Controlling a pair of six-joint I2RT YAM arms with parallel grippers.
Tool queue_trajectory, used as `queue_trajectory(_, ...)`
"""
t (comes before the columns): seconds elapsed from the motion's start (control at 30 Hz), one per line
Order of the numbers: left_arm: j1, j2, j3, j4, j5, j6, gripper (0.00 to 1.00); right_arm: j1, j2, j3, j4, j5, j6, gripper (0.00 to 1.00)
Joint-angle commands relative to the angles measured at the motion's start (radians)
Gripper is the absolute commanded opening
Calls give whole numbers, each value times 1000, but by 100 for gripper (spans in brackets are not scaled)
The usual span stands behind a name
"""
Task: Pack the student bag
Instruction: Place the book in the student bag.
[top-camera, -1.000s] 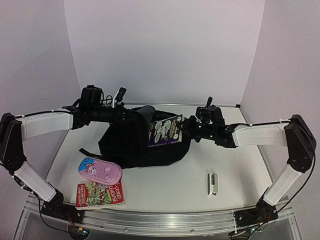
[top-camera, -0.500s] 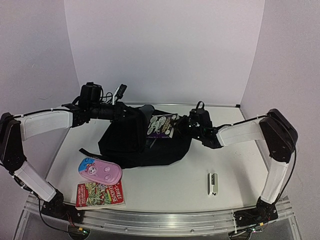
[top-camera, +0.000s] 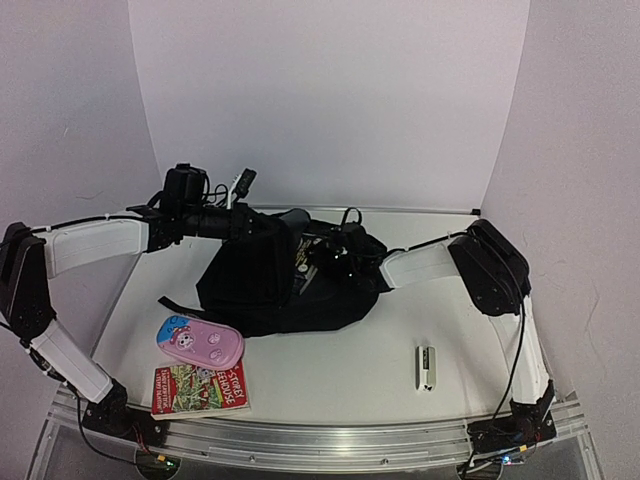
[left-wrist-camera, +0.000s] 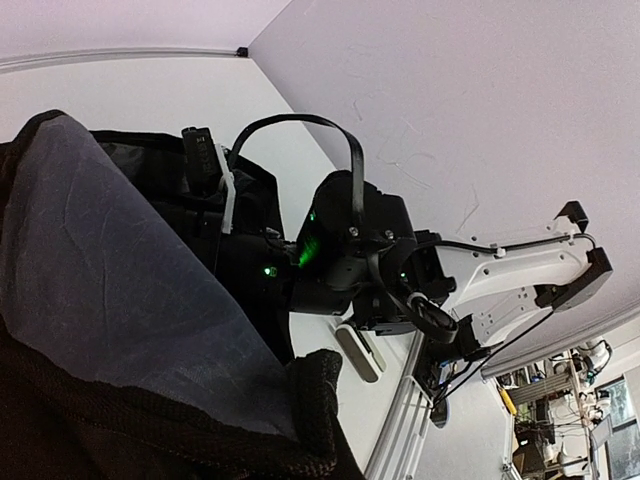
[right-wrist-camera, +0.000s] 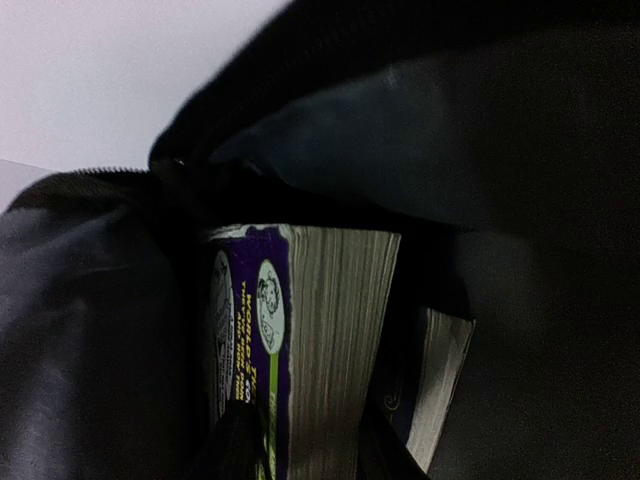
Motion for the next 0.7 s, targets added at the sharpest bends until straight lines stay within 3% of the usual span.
queue_trajectory(0.0, 7, 0, 86, -70, -97, 30, 0, 12, -28, 32, -90, 85, -97, 49)
queue_trajectory(0.07, 23, 5, 90, -124, -175, 50, 0, 12, -79, 3, -111, 122, -138, 64)
queue_trajectory(0.27, 101, 69, 93, -277, -354, 67, 0, 12, -290, -102, -175, 175, -299, 87)
queue_trajectory(0.4, 135, 137, 83, -296, -396, 62, 1, 20, -428, -181, -225, 187, -368, 90)
queue_trajectory(0.53, 157, 202, 89, -321, -441, 44, 8, 66, -545, -259, -234, 105, -445, 91)
queue_trajectory(0.6, 161, 214, 90, -327, -437, 36, 13, 111, -581, -295, -235, 35, -482, 91)
queue_trajectory(0.67, 161, 187, 61, -306, -419, 25, 29, 163, -606, -320, -236, -5, -513, 91)
